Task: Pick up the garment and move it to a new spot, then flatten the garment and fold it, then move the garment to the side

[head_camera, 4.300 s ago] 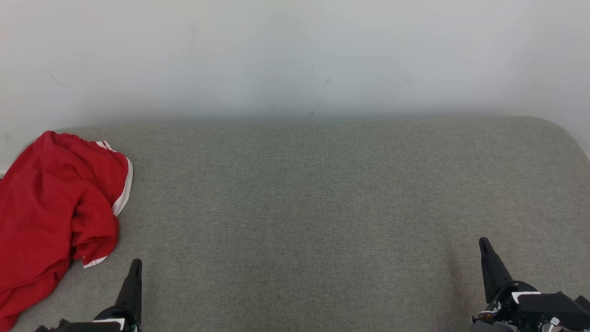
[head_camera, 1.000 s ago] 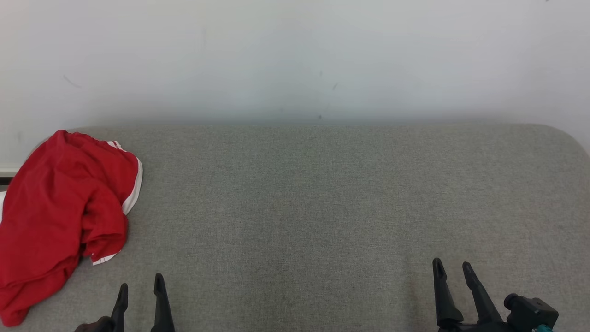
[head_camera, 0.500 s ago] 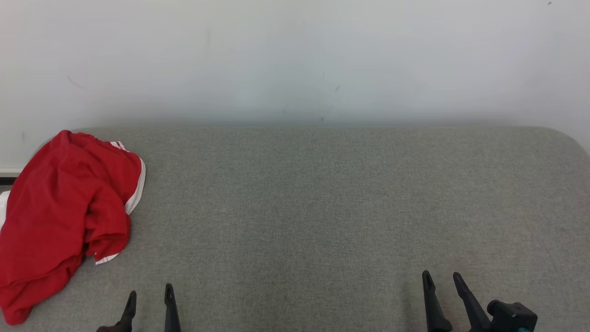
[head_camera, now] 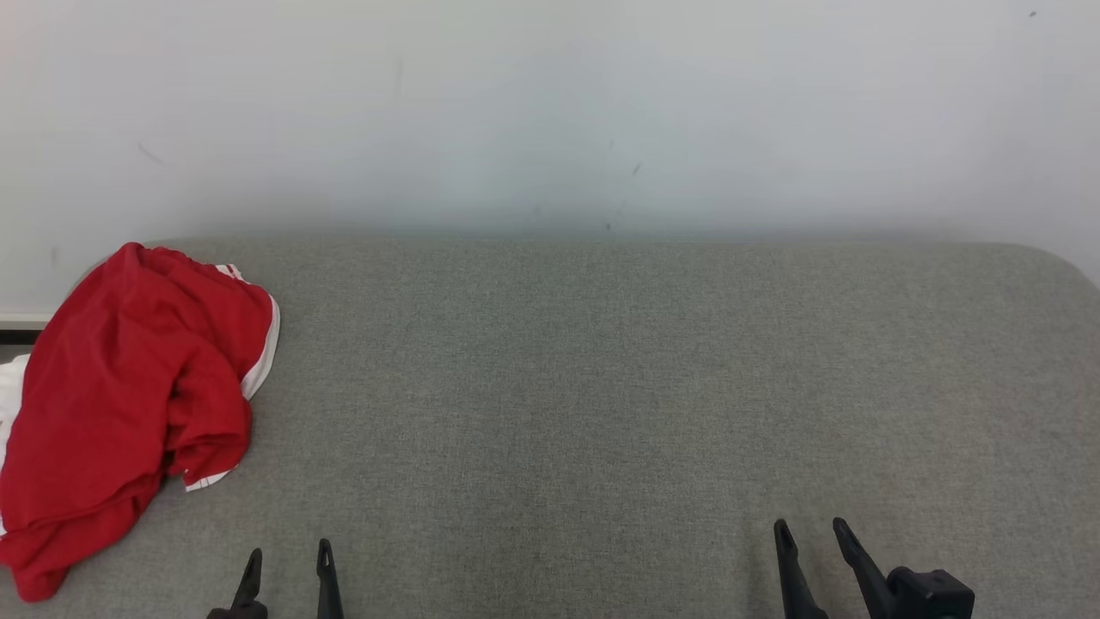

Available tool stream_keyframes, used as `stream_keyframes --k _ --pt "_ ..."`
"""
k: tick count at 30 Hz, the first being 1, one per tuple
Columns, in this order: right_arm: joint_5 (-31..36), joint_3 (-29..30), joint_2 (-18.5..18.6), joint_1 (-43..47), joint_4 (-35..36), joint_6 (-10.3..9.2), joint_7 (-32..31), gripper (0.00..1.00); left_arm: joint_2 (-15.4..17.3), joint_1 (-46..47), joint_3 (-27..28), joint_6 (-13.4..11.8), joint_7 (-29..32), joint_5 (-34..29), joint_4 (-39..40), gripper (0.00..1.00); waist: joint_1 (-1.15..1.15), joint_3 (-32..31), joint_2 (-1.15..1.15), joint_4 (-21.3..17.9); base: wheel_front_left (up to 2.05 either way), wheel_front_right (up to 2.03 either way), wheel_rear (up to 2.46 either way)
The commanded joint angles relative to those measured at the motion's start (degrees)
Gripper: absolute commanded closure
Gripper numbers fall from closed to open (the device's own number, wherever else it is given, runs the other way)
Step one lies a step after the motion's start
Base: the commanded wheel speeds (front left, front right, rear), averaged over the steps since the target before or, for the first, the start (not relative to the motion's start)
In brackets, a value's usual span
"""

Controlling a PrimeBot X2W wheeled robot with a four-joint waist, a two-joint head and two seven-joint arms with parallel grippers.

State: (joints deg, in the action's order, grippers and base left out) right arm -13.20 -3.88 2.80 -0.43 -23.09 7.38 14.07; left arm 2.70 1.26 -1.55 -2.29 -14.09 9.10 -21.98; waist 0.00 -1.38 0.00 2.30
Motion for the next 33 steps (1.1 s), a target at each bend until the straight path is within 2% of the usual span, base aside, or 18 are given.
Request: stream_keyframes --k 1,9,21,33 --pt "1.17 -0.18 0.14 -0.81 -0.12 0.18 0.42 0.0 0.31 0.31 0.04 -0.21 -0.48 -1.36 -0.24 0.0 0.0 -0.11 0.0 -0.01 0.0 0.0 0.0" --pt "3.54 -0.24 0.14 -1.16 -0.84 0.21 1.26 0.0 0.32 0.75 0.07 -0.18 -1.27 -4.57 0.04 0.0 0.0 -0.75 0.0 0.09 0.0 0.0 0.0" --pt "3.01 0.72 0.13 -0.13 1.77 0.21 1.11 0.0 0.31 -0.09 0.75 -0.28 -1.16 -4.64 2.44 0.0 0.0 -1.16 0.0 0.15 0.0 0.0 0.0" --pt "2.21 1.12 0.14 -0.33 0.95 0.21 1.11 0.0 0.96 0.4 0.6 -0.65 -1.16 -4.75 1.46 0.0 0.0 -1.37 0.0 0.15 0.0 0.0 0.0"
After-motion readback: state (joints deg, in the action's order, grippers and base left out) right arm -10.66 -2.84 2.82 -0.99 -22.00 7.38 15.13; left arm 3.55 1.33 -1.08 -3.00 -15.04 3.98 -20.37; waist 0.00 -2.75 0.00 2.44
